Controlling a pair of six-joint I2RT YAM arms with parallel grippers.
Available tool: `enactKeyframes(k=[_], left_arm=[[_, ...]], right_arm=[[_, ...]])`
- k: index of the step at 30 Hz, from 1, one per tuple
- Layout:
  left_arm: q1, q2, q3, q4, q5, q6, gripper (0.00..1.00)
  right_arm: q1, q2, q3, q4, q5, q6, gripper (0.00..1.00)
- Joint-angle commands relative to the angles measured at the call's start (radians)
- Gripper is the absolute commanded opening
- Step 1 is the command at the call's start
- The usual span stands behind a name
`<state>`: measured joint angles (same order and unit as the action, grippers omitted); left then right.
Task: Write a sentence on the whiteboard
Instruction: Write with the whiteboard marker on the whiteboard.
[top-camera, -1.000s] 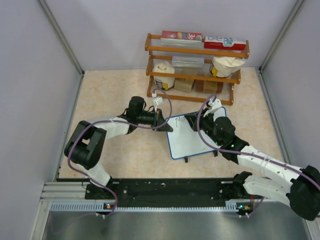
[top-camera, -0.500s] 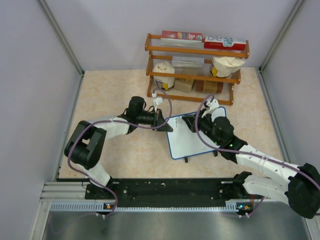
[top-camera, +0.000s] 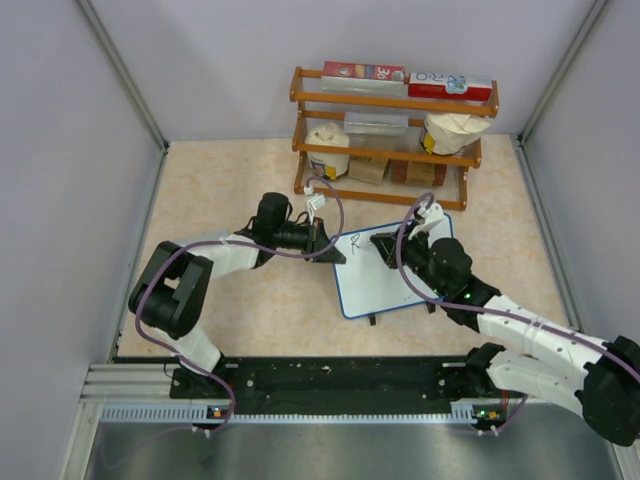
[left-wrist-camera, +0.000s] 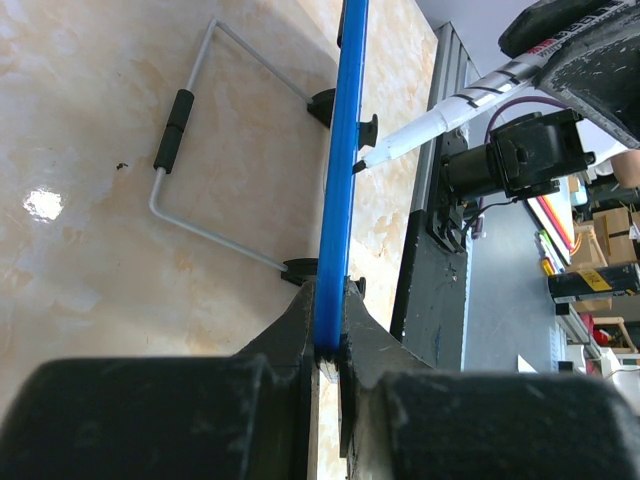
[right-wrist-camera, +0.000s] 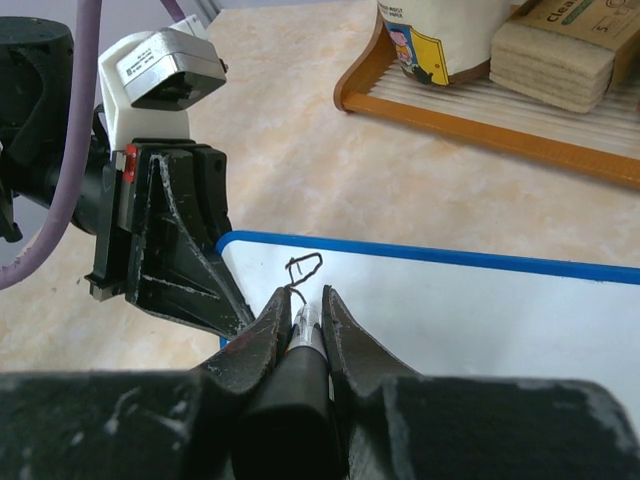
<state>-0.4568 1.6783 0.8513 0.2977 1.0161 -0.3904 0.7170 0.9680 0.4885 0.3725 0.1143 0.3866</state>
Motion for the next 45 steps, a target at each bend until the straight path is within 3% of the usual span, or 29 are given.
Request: enactKeyframes(k=[1, 20, 33, 45], left_arm=[[-0.008, 0.031, -0.003, -0.066, -0.097, 0.113, 0.00], [-0.008, 0.031, 0.000, -0.069, -0.094, 0.114, 0.00], [-0.008, 0.040, 0.005, -0.074, -0.096, 0.116, 0.00], [-0.006, 0.040, 0.003, -0.072, -0.093, 0.117, 0.00]], right_arm=[[-0.008, -0.018, -0.016, -0.030, 0.025, -0.015, 0.00], [-0.008, 0.018, -0.027, 0.054, -0.065, 0.012, 0.00], [-0.057, -0.114, -0.033, 0.048, -0.082, 0.058, 0.00], [-0.062, -0.054, 0.009, 0.051, -0.068, 0.032, 0.00]])
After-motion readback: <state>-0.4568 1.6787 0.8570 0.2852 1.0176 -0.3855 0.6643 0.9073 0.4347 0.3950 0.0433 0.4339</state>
